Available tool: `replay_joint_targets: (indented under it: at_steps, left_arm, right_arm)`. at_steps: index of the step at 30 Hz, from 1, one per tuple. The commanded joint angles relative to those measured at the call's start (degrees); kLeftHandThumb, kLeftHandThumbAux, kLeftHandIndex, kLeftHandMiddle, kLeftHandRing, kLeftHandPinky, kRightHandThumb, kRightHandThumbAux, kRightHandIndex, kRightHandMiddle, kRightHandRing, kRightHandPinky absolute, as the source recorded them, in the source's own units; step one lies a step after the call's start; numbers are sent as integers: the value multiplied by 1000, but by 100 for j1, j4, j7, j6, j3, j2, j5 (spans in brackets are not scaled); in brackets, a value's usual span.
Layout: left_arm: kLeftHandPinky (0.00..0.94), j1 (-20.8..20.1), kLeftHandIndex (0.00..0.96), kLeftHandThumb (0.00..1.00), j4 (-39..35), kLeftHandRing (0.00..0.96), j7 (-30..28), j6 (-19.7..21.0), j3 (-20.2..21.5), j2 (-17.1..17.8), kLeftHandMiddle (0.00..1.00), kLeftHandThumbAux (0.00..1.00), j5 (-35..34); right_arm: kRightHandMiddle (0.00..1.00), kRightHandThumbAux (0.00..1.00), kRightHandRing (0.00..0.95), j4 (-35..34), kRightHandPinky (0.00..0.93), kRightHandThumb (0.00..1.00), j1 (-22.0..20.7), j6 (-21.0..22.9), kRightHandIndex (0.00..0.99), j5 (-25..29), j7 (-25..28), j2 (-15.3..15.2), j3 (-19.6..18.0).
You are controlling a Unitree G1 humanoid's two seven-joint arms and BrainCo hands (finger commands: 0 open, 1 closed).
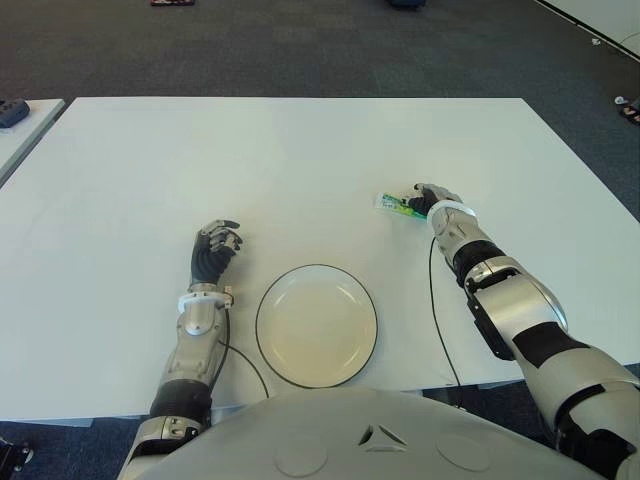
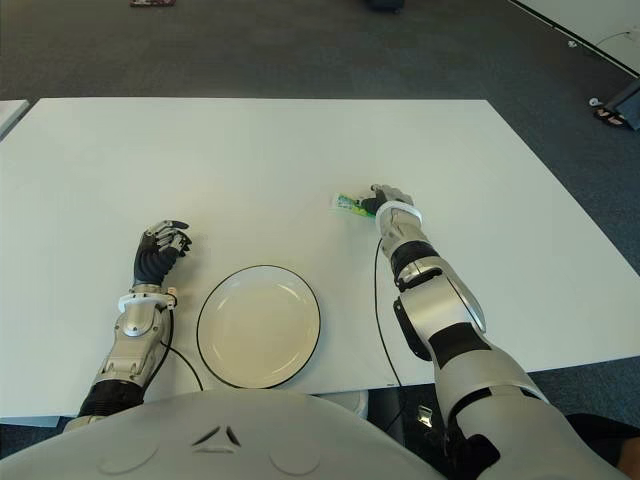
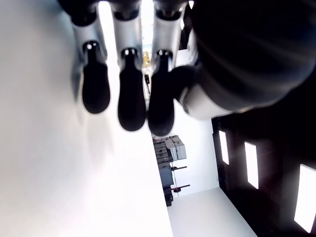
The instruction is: Put the toothpaste on the table into the plate.
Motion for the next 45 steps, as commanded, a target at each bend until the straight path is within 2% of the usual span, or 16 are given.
replay_joint_targets:
  at_steps: [1, 9, 14, 23, 31, 38, 41, 45]
  left_arm:
    - [602, 189, 430, 705, 202, 628, -19, 223, -35, -38, 619, 718, 10]
    - [567, 194, 429, 703, 234, 613, -25, 301, -49, 20, 593, 720, 49]
    - [601, 175, 430, 704, 224, 623, 91, 213, -58, -17, 610, 720, 107]
    - [619, 149, 430, 705, 198, 636, 71, 284, -39, -14, 631, 719, 82]
    - [620, 131, 430, 705, 231, 640, -8, 210, -38, 0, 633, 717, 10]
    - [607, 127, 430, 705, 211, 635, -12, 232, -52, -5, 629, 717, -13]
    - [602, 126, 406, 790, 197, 626, 0, 261, -58, -5, 548, 693, -1]
    - [589, 122, 397, 823, 197, 617, 9, 291, -60, 3, 514, 684, 15]
  right_arm:
    - [0, 195, 0, 297, 0, 513, 14, -173, 0, -125, 91, 145, 247]
    - [0, 188, 0, 426, 0, 503, 12, -247, 0, -221, 236, 131, 533]
    - [0, 184, 0, 461, 0, 499, 65, -256, 0, -272, 293, 140, 694]
    - [0, 193, 0, 478, 0, 490, 108, -246, 0, -247, 290, 151, 825]
    - [0, 238, 0, 167, 0, 485, 68, -30, 0, -56, 369, 79, 663]
    - [0, 274, 0, 181, 0, 461, 179, -73, 0, 95, 18, 136, 422]
    - [0, 357, 0, 169, 0, 395, 203, -82, 0, 148, -137, 146, 340]
    - [0, 427, 0, 145, 0, 329, 222, -103, 0, 246, -346, 150, 208]
